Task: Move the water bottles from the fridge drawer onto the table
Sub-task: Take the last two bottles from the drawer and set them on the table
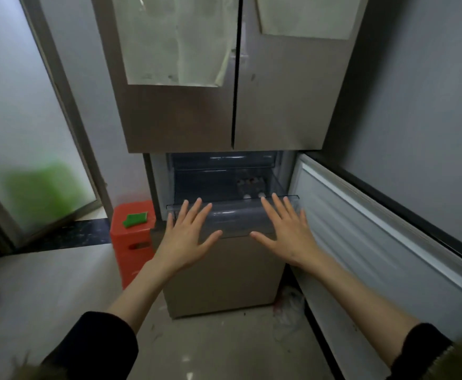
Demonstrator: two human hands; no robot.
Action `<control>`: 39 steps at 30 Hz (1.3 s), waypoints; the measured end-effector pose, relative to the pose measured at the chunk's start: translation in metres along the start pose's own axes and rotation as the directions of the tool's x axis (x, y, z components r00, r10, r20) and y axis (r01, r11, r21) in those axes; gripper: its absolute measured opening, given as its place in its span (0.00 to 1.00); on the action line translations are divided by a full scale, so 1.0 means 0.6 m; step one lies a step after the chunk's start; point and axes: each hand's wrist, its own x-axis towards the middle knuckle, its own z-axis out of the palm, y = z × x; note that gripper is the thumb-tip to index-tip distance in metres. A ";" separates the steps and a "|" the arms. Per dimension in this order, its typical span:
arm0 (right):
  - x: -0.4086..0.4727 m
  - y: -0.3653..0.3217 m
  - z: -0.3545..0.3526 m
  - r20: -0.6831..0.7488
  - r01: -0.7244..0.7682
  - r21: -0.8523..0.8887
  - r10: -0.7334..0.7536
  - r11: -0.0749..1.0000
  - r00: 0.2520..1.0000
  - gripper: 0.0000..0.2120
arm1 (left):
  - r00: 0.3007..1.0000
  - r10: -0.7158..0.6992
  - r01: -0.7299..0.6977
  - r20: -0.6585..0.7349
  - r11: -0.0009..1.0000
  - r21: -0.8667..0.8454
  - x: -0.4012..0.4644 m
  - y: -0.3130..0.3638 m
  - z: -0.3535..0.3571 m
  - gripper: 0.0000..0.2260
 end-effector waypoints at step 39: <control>0.641 0.261 0.317 0.625 -0.513 0.215 0.287 0.831 0.726 0.13 | 0.687 -0.423 0.712 0.591 0.555 -0.429 0.677 -0.033 0.390 0.22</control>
